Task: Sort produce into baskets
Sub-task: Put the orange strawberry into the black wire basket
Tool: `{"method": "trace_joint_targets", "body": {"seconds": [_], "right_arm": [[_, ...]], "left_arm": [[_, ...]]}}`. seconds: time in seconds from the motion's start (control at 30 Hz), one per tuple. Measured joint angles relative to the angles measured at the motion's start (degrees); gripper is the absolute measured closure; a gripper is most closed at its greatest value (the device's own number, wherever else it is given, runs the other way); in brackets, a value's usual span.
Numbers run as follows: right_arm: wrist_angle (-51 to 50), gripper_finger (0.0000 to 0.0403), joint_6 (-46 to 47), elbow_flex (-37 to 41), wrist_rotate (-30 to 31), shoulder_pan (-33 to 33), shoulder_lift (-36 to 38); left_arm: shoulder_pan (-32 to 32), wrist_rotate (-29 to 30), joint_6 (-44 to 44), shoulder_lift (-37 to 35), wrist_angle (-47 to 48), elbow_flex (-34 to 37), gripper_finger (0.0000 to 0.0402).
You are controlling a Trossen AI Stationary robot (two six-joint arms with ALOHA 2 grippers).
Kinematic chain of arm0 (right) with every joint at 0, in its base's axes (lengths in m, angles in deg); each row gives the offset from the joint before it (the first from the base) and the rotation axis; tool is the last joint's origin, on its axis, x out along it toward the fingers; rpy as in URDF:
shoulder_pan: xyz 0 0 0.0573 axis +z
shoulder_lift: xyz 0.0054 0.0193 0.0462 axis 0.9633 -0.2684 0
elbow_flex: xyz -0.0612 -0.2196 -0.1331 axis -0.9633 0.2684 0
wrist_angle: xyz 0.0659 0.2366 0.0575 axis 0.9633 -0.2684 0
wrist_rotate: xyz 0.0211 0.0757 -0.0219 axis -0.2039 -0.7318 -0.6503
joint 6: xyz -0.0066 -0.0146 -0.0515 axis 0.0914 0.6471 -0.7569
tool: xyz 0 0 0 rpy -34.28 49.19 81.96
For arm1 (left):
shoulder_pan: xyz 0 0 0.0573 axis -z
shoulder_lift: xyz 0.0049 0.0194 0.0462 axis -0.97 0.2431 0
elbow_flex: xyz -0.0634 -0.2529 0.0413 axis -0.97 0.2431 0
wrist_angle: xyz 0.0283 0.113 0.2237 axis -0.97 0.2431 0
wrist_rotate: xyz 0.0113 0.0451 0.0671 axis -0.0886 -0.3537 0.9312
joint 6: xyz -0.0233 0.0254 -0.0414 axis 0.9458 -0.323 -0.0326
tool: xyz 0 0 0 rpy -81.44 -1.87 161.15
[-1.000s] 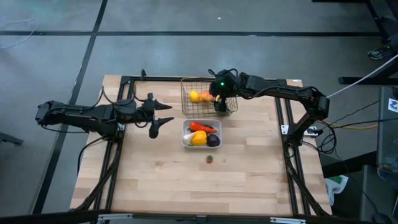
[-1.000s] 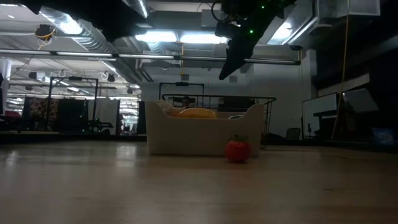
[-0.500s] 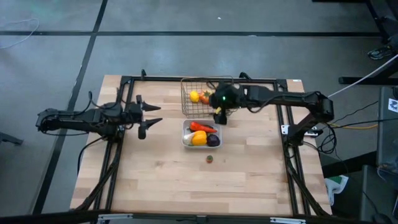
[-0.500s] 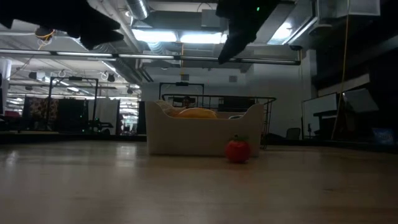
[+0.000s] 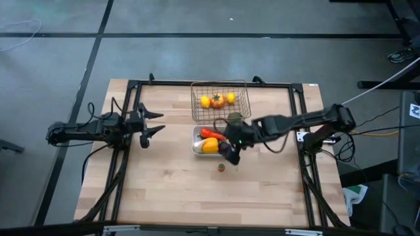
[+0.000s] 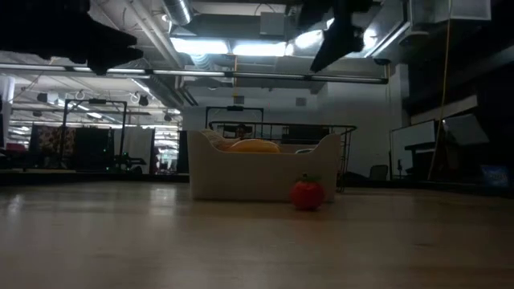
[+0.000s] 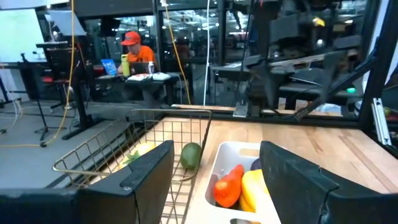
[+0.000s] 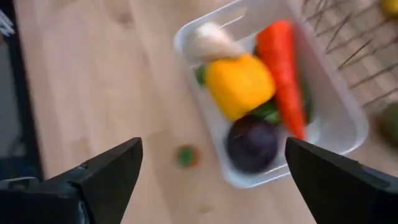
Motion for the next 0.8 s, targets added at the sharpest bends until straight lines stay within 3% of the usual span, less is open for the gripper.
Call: {"method": "trace_joint_targets", "body": {"seconds": [0.23,0.4,0.57,0.8], "right_arm": [[0.0,0.0013,21.2,0.0,8.0,8.6,0.0],[0.0,0.0013,35.8,0.2,13.5,13.2,-2.8],[0.2,0.0013,46.8,0.2,14.3,15.3,-7.2],[0.8,0.0013,52.2,0.2,12.2,15.7,-11.4]], "left_arm": [[0.0,-0.9,0.0,-5.9,-0.2,4.0,0.0167],[0.0,-4.9,-1.4,-8.3,-1.3,5.9,0.0167],[0.0,-7.0,-1.9,-8.3,-3.7,7.2,0.0167],[0.0,-7.2,-2.7,-8.2,-2.8,7.3,0.0167]]}}
